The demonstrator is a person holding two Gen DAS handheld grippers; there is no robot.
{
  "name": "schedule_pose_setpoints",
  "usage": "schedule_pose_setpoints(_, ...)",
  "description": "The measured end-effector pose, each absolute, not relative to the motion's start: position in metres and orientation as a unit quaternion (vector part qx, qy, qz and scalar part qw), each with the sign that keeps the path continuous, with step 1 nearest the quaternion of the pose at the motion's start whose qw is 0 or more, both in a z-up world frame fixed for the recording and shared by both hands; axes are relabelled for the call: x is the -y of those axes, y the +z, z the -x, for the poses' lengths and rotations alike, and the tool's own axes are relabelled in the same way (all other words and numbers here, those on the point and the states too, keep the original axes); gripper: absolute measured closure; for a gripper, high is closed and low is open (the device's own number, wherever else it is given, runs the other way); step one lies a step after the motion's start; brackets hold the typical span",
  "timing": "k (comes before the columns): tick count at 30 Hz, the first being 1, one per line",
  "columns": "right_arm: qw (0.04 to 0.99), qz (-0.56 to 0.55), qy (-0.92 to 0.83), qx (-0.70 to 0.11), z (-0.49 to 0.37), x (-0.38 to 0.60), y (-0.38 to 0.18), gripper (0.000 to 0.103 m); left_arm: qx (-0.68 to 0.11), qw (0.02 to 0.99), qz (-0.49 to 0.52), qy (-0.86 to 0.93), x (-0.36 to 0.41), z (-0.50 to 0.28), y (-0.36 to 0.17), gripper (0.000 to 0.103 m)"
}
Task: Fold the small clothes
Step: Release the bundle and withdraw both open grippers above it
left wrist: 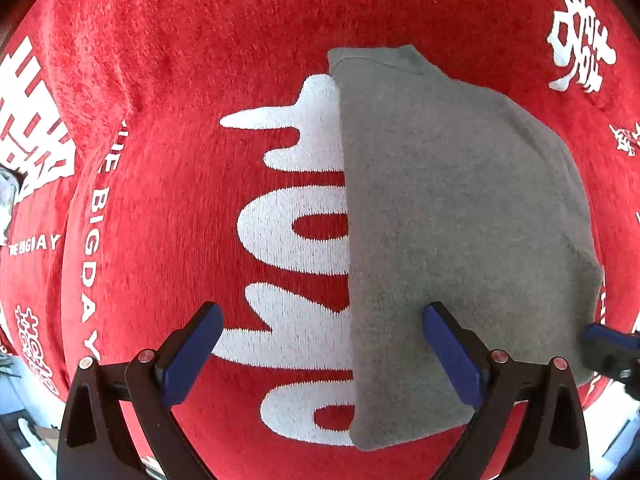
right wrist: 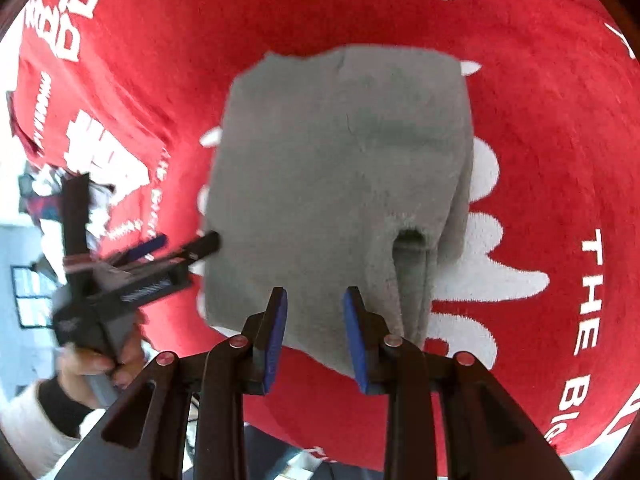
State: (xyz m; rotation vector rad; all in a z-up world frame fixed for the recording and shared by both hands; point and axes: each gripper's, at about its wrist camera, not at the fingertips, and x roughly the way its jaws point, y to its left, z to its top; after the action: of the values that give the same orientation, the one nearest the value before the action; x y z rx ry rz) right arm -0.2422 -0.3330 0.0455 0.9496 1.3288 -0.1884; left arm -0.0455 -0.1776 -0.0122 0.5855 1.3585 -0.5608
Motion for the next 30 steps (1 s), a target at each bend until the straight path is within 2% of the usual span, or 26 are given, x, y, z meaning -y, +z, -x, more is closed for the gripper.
schedule_pose_setpoints(2, 0.666, -0.407, -0.109, -0.616, 0.244, 0.331, 0.025, 0.073, -0.609, 0.700, -0.268, -0.258, 0.176, 0.047, -0.013, 0.002)
schedule_pose_setpoints(4, 0.653, -0.420, -0.121, -0.618, 0.253, 0.334, 0.009, 0.088, -0.608, 0.696, -0.274, -0.266, 0.173, 0.053, -0.013, 0.002)
schedule_pose_setpoints(5, 0.654, -0.432, -0.127, -0.608, 0.259, 0.338, 0.007, 0.090, -0.608, 0.694, -0.276, -0.269, 0.171, 0.054, -0.014, 0.002)
schedule_pose_setpoints(12, 0.651, -0.450, -0.151, -0.593, 0.281, 0.344, 0.014, 0.092, -0.608, 0.690, -0.274, -0.281, 0.148, 0.064, -0.008, 0.002)
schedule_pose_setpoints(21, 0.638, -0.456, -0.202, -0.587, 0.290, 0.339, 0.020, 0.088, -0.589, 0.702, -0.275, -0.292, 0.119, 0.073, 0.021, 0.002)
schedule_pose_setpoints(23, 0.629, -0.446, -0.228, -0.595, 0.294, 0.338, 0.022, 0.081, -0.583, 0.706, -0.274, -0.294, 0.114, 0.073, 0.026, 0.002)
schedule_pose_setpoints(24, 0.624, -0.448, -0.235, -0.595, 0.296, 0.338, 0.021, 0.073, -0.580, 0.708, -0.275, -0.295, 0.112, 0.075, 0.029, 0.002)
schedule_pose_setpoints(29, 0.623, -0.478, -0.250, -0.566, 0.315, 0.335, 0.032, 0.069, -0.577, 0.709, -0.277, -0.296, 0.105, 0.074, 0.035, 0.002)
schedule_pose_setpoints(30, 0.627, -0.476, -0.251, -0.564, 0.316, 0.333, 0.036, 0.063, -0.576, 0.710, -0.275, -0.296, 0.103, 0.075, 0.036, 0.002)
